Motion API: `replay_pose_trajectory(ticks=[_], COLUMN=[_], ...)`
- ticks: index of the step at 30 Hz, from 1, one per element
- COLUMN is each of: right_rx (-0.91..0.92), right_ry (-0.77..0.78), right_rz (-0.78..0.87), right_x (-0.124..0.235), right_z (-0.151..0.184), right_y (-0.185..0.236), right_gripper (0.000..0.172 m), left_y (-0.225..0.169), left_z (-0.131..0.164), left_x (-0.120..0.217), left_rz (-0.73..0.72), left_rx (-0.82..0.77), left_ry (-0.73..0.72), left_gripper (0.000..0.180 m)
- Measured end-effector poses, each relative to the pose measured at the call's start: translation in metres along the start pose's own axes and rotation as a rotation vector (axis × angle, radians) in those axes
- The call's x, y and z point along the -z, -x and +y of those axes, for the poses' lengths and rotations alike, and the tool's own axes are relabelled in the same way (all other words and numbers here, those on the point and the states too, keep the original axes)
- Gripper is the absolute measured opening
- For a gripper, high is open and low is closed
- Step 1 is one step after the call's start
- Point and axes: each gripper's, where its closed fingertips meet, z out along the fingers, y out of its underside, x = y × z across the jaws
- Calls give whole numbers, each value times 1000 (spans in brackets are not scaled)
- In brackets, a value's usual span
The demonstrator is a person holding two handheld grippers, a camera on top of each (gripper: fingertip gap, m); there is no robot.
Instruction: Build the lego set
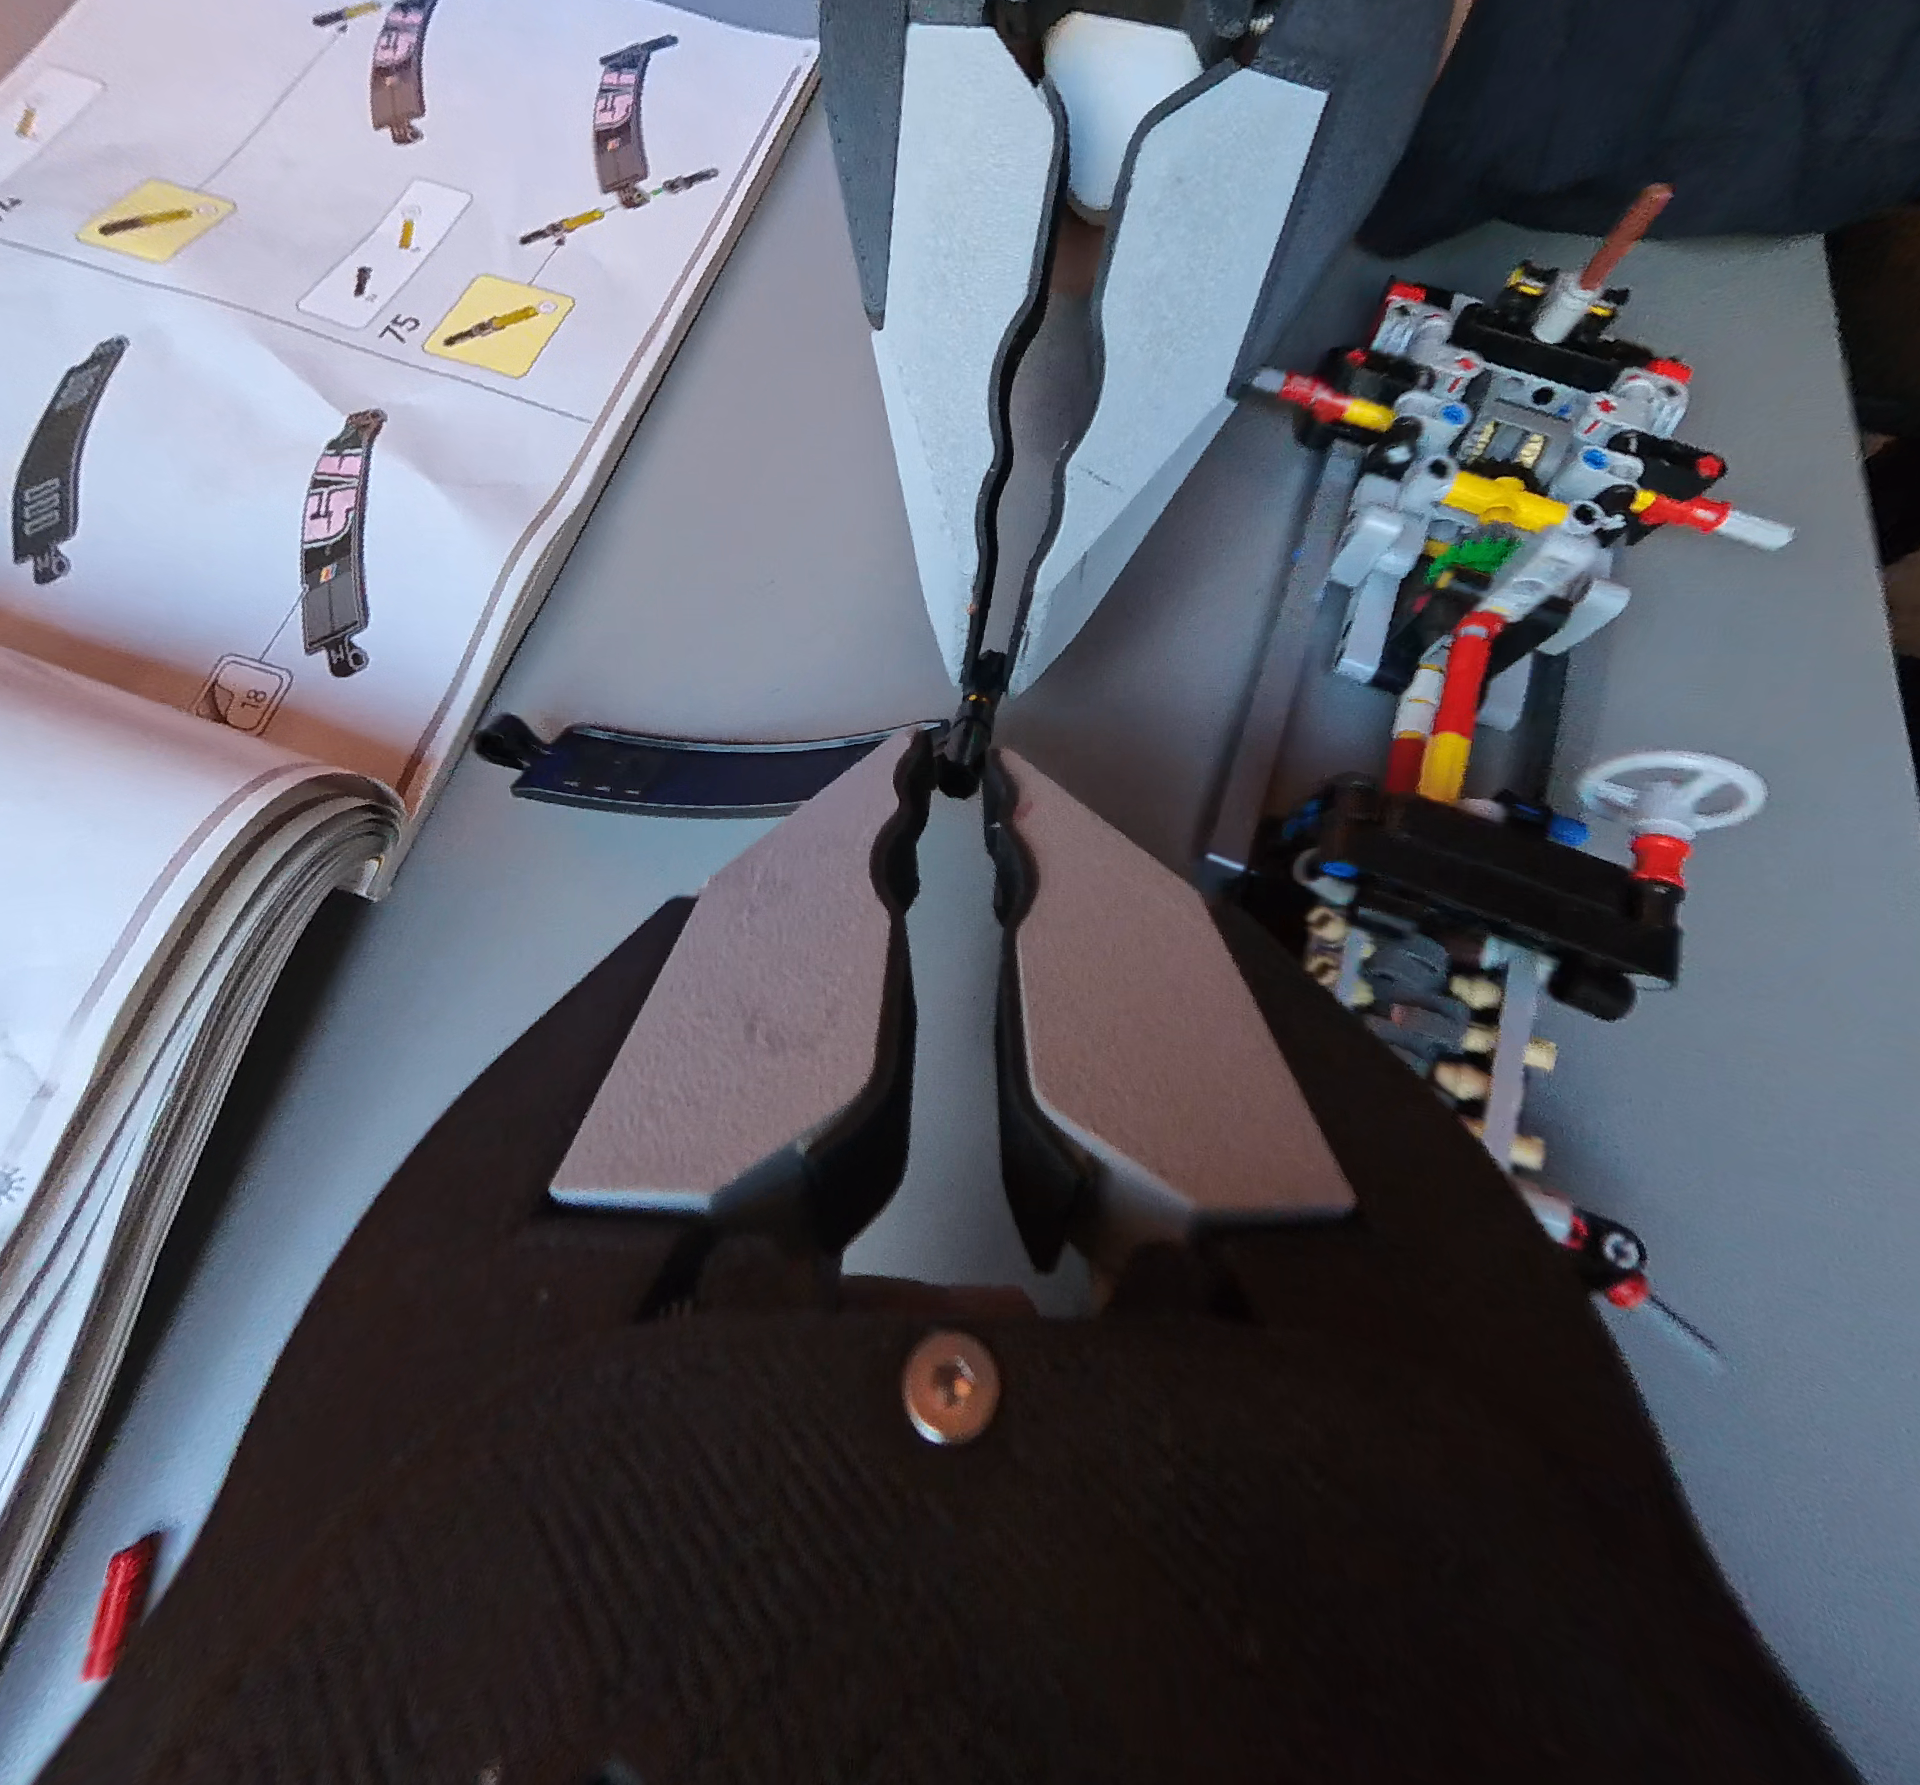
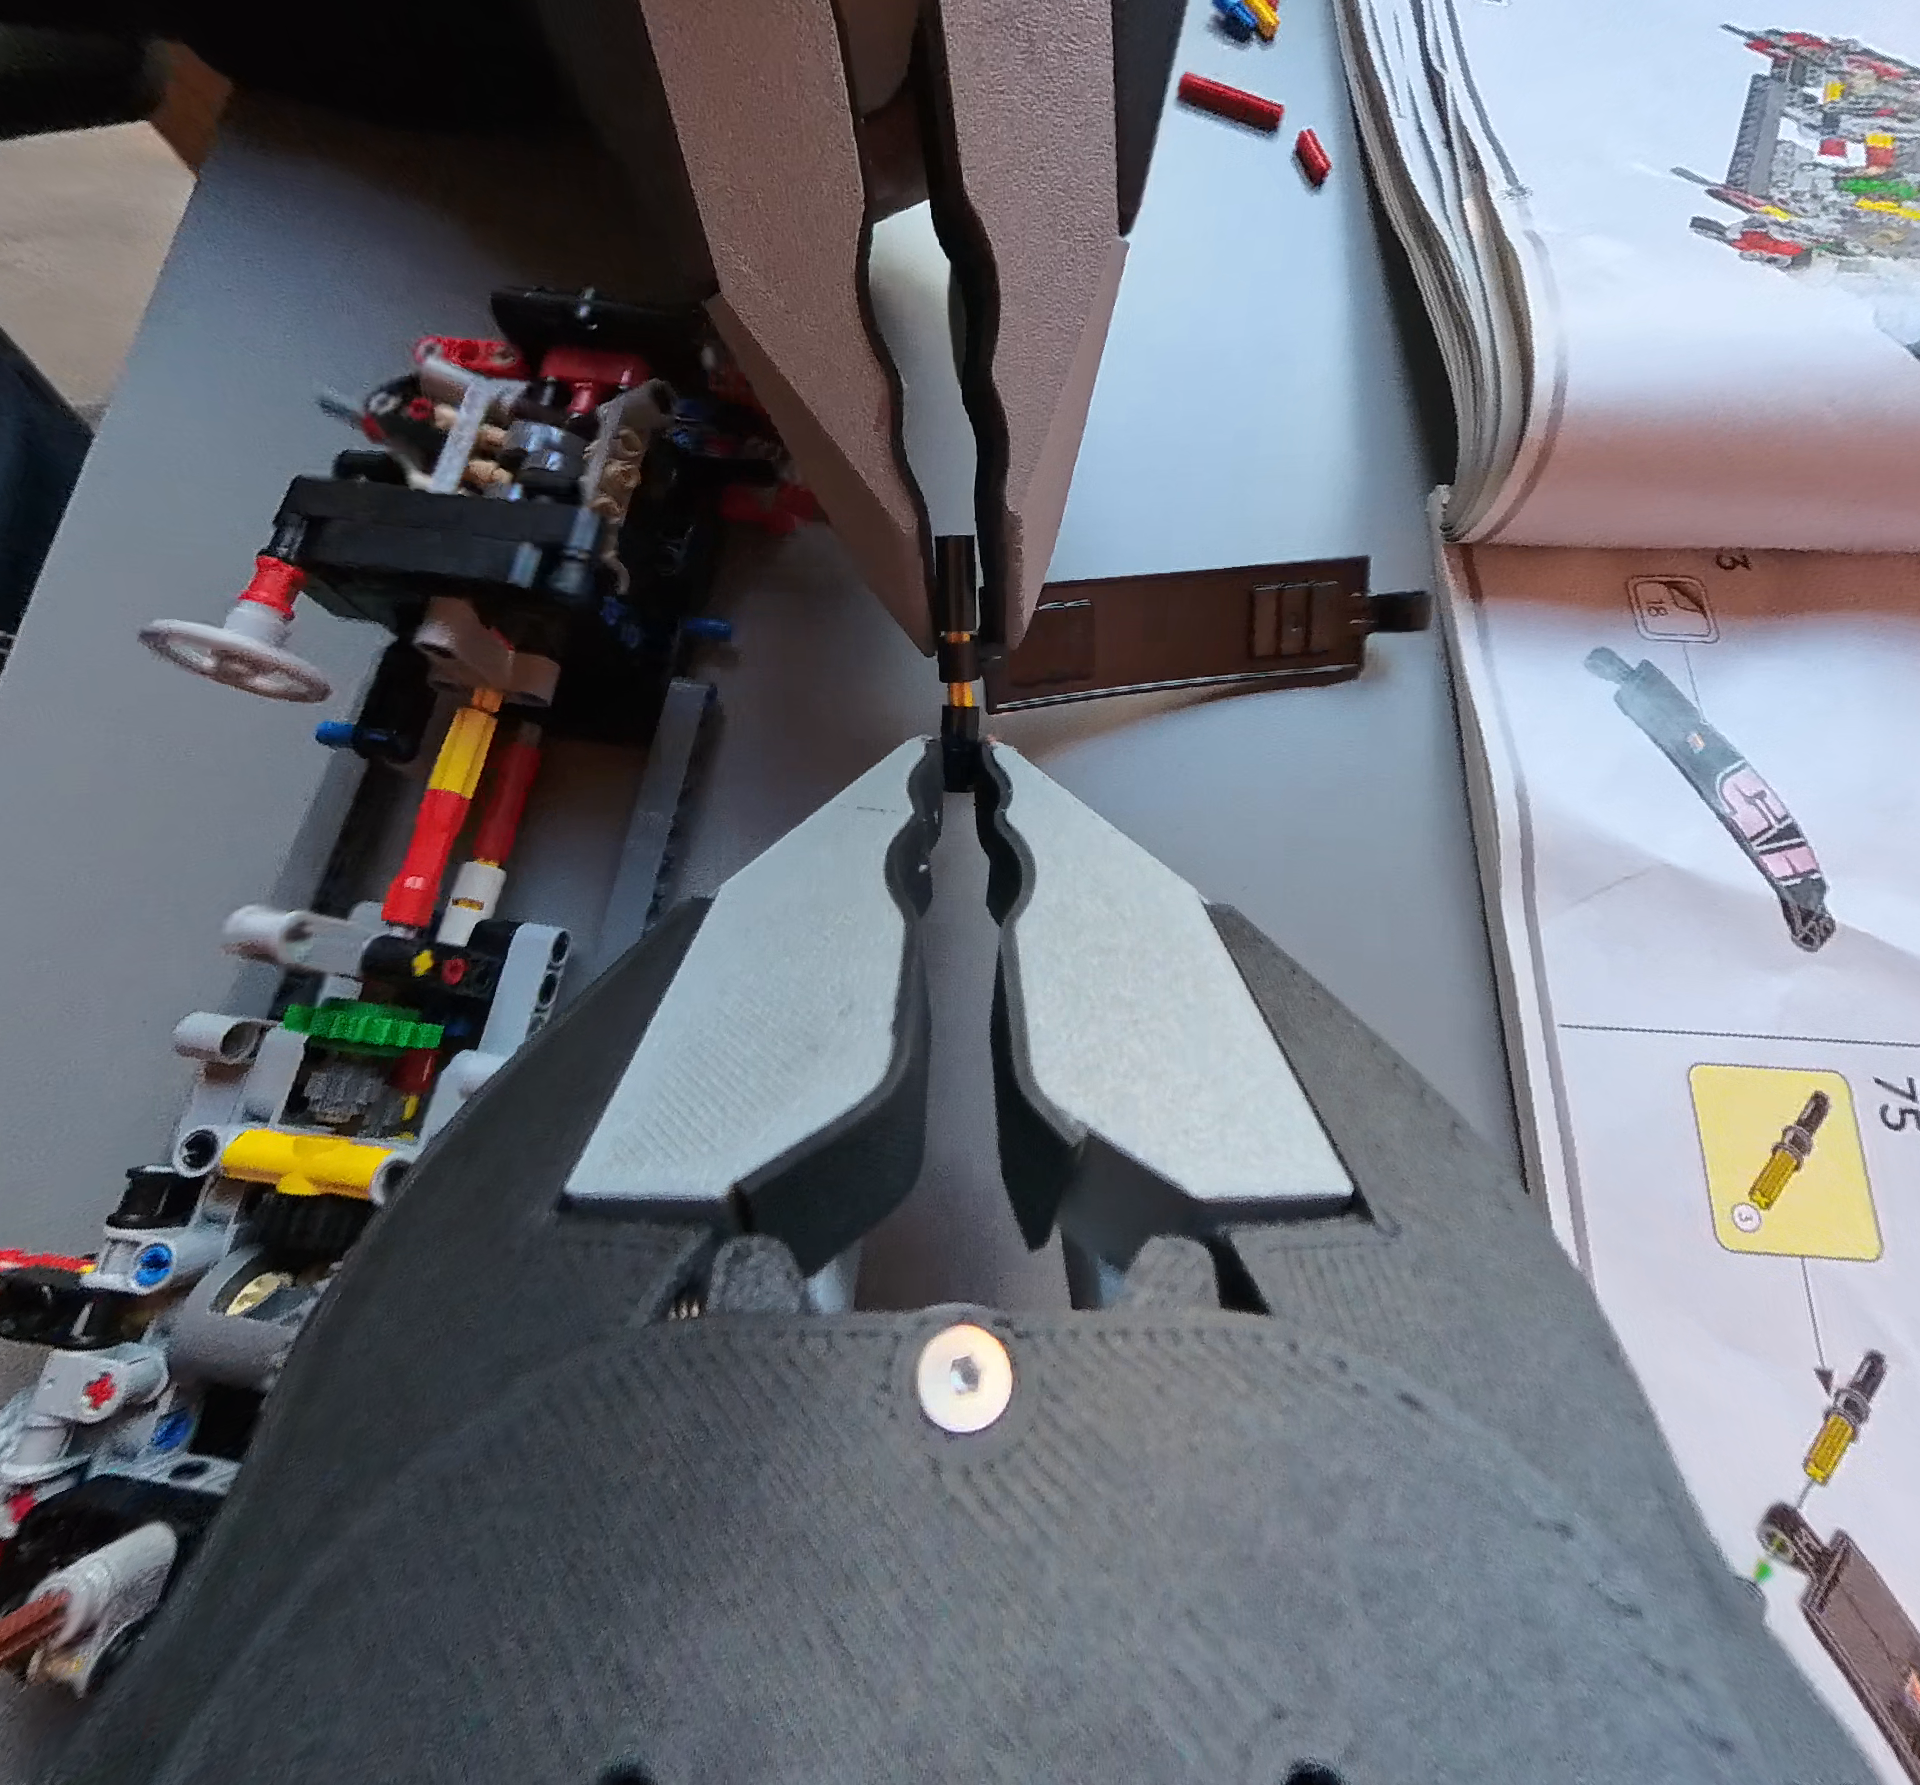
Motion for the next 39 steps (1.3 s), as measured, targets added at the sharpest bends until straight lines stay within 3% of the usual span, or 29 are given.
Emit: replay_pose_trajectory(ticks=[12,25,32,36,39], right_rx=[-23,-11,-14,3,-12], right_ry=[63,57,69,72,73], right_rz=[-16,-22,-15,41,53], right_x=[-8,-9,-9,-10,-10], right_z=[9,8,12,11,11], right_y=[-3,-3,-5,-12,-15], right_gripper=[4,4,19,5,5], left_y=[0,0,6,8,8], left_z=[2,4,2,-1,-2], left_x=[-11,-10,-11,-10,-10], left_rz=[19,33,18,31,32], left_rx=[-56,-33,-26,-4,3], left_ry=[85,59,8,-26,-32], left_gripper=[5,5,5,5,5])
